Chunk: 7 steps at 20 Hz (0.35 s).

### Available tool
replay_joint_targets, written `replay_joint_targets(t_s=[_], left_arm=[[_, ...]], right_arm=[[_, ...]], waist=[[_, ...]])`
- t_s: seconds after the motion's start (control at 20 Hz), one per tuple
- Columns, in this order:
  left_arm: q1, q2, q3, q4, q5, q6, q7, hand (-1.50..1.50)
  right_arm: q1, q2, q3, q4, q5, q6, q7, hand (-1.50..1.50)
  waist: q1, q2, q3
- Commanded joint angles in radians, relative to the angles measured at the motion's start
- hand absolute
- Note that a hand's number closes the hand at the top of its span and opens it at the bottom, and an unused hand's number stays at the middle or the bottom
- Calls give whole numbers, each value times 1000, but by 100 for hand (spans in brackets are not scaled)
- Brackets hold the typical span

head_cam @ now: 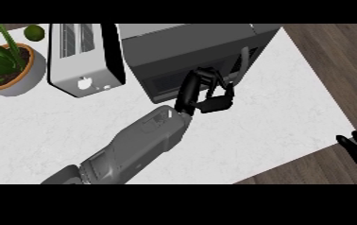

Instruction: Pick up the milk, place it into the microwave and close the microwave

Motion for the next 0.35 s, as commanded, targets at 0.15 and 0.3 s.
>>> replay_joint_targets(t_s=[0.15, 0.3], left_arm=[[-71, 1, 74, 92, 39, 22, -45, 150], [-68, 1, 59, 99, 45, 24, -61, 150]], right_arm=[[-1, -18, 1, -19, -18, 5, 16, -150], [1, -20, -4, -20, -33, 1, 19, -150]], waist=[[-3, 7, -2], [-10, 9, -1]])
